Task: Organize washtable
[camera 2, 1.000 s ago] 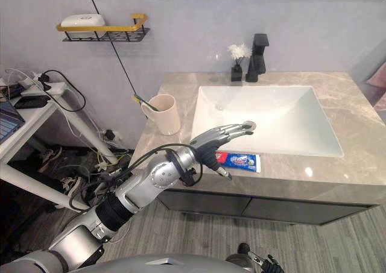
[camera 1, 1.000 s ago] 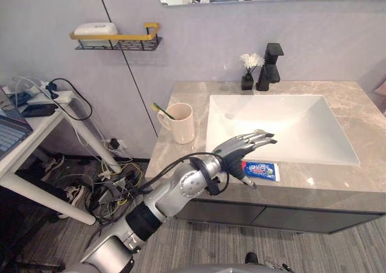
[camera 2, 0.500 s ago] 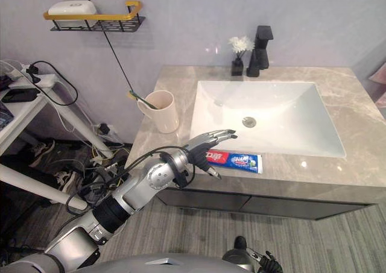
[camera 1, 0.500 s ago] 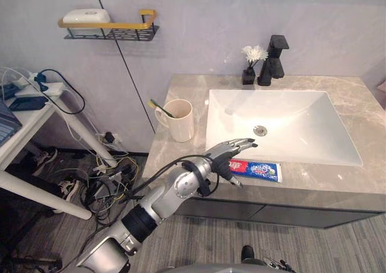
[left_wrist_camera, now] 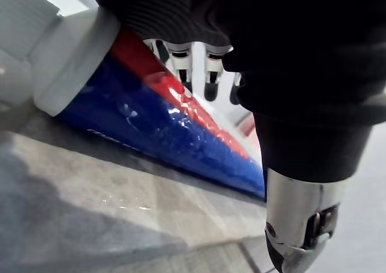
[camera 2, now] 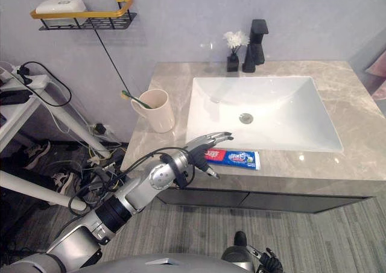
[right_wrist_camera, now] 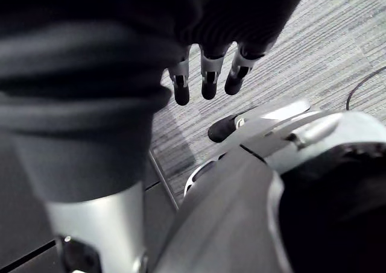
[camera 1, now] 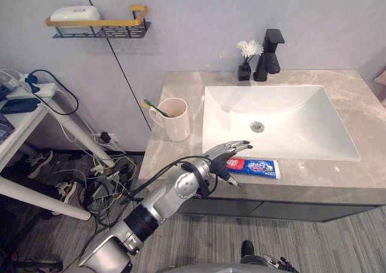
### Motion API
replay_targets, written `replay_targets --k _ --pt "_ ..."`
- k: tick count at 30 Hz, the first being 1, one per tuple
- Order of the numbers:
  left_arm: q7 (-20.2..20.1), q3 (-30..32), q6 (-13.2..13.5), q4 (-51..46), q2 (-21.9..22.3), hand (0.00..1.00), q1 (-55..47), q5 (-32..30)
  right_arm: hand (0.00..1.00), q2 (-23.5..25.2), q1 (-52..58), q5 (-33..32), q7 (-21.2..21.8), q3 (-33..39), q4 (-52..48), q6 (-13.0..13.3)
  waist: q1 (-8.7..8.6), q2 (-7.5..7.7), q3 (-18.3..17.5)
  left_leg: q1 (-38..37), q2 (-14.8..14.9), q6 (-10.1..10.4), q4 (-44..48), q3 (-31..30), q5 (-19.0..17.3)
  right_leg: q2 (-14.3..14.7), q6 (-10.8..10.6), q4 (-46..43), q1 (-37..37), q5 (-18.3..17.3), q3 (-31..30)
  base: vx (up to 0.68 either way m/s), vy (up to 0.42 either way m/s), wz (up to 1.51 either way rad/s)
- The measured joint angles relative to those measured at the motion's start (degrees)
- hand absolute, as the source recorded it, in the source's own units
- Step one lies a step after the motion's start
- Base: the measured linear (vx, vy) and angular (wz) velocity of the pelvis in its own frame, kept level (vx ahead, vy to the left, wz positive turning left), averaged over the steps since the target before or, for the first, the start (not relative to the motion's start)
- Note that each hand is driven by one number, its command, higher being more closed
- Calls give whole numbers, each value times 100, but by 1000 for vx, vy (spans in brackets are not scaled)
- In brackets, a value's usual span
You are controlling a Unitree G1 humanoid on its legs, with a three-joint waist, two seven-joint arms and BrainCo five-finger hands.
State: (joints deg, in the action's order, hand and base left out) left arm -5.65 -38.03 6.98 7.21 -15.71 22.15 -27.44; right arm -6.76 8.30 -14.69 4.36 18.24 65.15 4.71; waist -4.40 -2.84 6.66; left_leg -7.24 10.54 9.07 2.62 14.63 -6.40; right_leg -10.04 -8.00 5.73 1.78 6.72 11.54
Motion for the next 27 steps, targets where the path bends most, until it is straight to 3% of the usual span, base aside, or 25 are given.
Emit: replay_targets --k 1,10,14,18,27 --pt "12 3 0 0 0 100 0 0 0 0 -2 0 -2 1 0 0 0 0 0 1 0 0 -6 8 0 1 0 0 -9 0 -5 26 13 -7" --pt "161 149 26 275 40 100 79 0 0 -1 -9 -185 -58 10 -20 1 -14 -31 21 21 0 19 -48 185 -14 26 -18 0 -175 16 -171 19 12 -9" --pt "299 275 -45 410 221 100 103 -10 0 3 -18 -217 -59 11 -34 4 -107 -46 51 18 0 23 -48 189 -20 27 -18 0 -173 16 -172 0 0 0" --pt "332 369 -55 410 237 100 252 -10 0 -4 -3 -221 -64 51 -181 6 -150 -144 142 2 5 24 -56 204 -21 38 -18 0 -173 16 -184 0 0 0" --pt "288 206 92 403 237 100 252 -13 0 -5 -4 -222 -74 -13 -209 7 -135 -139 153 -8 8 24 -60 196 -21 41 -19 0 -159 16 -176 0 0 0"
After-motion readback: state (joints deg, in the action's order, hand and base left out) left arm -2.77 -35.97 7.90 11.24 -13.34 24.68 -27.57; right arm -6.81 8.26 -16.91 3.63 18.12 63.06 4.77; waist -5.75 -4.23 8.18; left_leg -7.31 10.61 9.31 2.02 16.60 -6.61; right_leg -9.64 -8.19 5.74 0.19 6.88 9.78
